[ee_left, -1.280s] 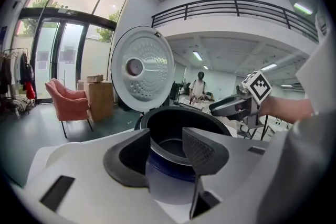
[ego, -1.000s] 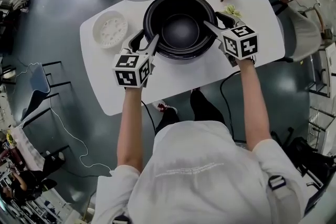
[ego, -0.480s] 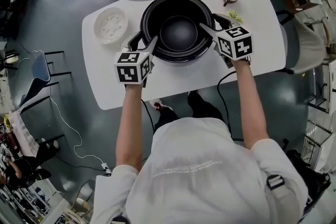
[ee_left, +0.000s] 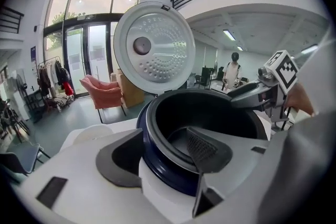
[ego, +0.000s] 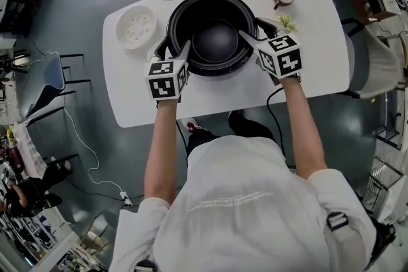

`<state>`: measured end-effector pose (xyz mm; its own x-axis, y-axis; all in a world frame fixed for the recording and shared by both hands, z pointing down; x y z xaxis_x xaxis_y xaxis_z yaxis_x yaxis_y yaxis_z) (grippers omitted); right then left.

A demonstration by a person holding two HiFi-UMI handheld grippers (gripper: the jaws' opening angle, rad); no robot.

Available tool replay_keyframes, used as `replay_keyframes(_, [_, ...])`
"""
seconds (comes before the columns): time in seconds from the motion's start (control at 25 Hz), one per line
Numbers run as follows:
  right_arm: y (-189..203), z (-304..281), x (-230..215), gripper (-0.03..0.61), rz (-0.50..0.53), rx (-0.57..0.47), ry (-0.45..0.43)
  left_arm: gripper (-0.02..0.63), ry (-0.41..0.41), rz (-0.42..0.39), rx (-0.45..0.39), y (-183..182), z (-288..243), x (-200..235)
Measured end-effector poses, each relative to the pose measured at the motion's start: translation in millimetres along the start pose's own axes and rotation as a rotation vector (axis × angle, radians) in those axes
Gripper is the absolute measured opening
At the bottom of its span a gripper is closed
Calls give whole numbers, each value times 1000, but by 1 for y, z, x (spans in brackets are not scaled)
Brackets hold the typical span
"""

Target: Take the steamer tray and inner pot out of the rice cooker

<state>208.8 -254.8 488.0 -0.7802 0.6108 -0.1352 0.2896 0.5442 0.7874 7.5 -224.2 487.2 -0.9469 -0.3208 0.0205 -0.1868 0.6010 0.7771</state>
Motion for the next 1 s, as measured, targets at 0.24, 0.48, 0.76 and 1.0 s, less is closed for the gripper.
replay_keyframes(0.24, [-1, -3, 1, 238, 38, -8, 2, 253, -45, -39, 9, 2, -4, -6])
replay_keyframes(0.48, [0, -3, 0, 170, -76, -52, 27, 250, -74, 18, -22, 2, -3, -7])
replay_keyframes(0.76, [-1, -2, -4, 120, -175, -51, 11, 250, -27, 143, -88, -5, 2, -8])
replay_keyframes(1.0, [-8, 7, -1, 107, -142, -56, 25, 250, 0, 283, -172, -8, 12, -7])
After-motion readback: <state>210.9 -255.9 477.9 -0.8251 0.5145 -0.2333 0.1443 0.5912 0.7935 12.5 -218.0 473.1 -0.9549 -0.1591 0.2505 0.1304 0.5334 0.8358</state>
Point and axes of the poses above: the fingertips, and each gripper's own axes: z backward along the fingers, x to its left, y out of its underside, the point moved 1 cm from there along z, backward along the fingers, and after that the axes turned 1 degree about x, right-handed, at the moved point
